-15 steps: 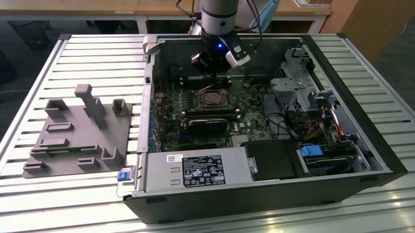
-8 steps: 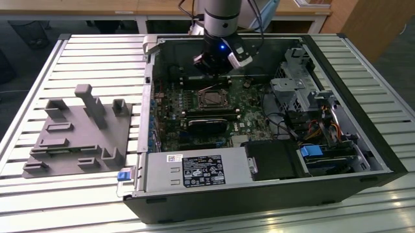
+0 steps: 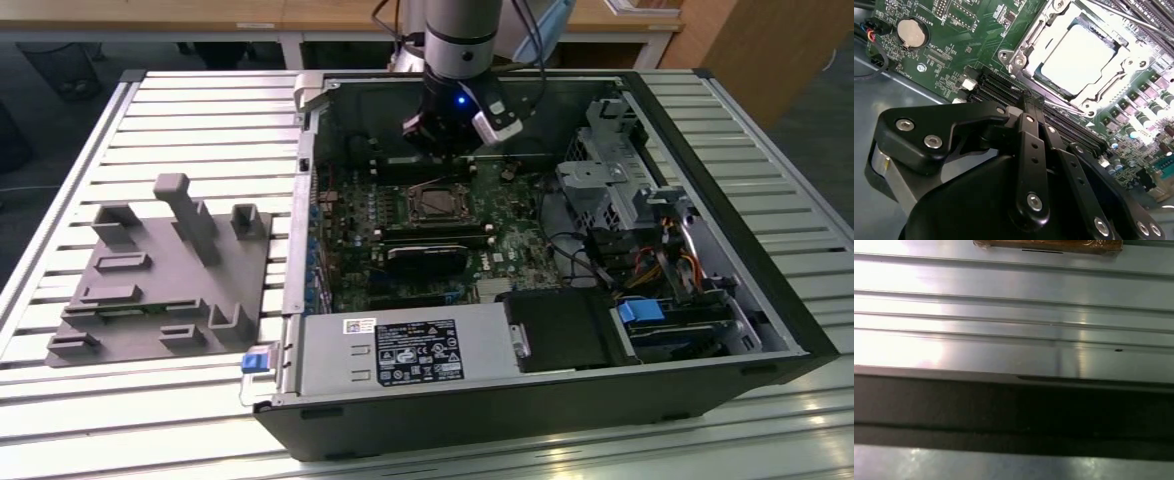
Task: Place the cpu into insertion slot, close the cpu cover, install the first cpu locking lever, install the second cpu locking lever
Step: 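Install the first cpu locking lever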
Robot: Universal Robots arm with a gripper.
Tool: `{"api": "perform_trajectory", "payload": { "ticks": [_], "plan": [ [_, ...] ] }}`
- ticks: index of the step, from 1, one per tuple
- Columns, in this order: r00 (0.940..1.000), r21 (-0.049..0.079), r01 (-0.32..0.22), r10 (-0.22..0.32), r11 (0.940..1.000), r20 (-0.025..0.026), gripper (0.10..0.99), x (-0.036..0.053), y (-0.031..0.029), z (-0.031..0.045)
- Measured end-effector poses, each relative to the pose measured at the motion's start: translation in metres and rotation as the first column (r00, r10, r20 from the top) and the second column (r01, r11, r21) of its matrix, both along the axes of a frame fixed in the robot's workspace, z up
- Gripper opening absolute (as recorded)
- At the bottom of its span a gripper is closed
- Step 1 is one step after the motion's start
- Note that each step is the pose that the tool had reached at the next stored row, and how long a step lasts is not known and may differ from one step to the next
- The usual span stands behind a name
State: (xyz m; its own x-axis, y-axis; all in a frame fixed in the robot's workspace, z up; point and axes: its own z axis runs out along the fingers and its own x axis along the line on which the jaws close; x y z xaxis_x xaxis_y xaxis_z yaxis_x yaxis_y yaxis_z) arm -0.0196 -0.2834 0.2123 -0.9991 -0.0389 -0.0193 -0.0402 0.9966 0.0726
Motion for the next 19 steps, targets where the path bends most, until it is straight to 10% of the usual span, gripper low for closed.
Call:
{"api": "perform_trajectory", "payload": {
  "ticks": [19],
  "plan": [
    [0.9999, -0.002, 0.013, -0.013, 0.9999, 0.0000, 0.106, 0.0030, 0.0000, -0.0110]
  ]
}}
